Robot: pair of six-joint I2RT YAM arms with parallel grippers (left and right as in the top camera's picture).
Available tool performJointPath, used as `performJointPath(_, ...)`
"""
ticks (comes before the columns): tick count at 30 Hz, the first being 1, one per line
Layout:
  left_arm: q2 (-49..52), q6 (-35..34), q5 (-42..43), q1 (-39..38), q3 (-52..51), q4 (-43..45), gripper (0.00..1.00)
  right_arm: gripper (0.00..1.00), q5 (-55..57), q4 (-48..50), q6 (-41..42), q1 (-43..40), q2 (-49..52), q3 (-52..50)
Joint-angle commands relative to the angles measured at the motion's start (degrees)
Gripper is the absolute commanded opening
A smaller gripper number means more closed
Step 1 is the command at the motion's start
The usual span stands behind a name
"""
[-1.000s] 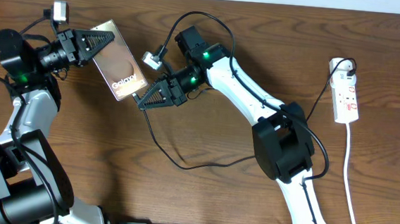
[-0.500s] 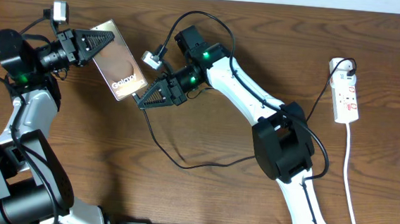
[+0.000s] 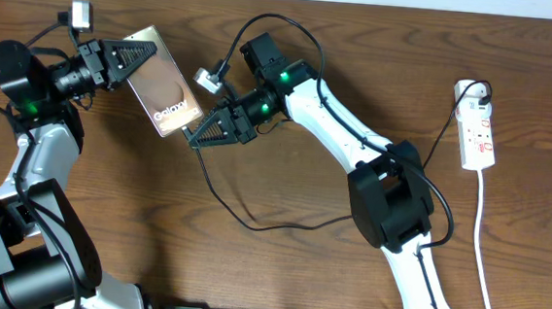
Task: Plug charger to phone and switch on socket
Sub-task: 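Push the USB-C connector into the phone's port with the right gripper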
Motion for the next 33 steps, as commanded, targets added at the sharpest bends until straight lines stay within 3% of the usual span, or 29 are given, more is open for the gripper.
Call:
performJointPath(1, 0.1, 1.0, 2.9, -0.6, -0.1, 0.4, 0.07, 0.01, -1.8, 2.1, 2.8, -0.7, -0.3, 0.1)
performJointPath(8, 0.1, 1.4, 2.9, -0.6, -0.1, 0.4, 0.07, 0.01, -1.8, 6.0, 6.8, -0.8, -0.3, 0.1)
performJointPath(33, 0.1, 1.4, 2.9, -2.2, -0.1, -0.5, 0.08, 0.01, -1.8, 6.6, 7.0, -1.2, -0.3, 0.1)
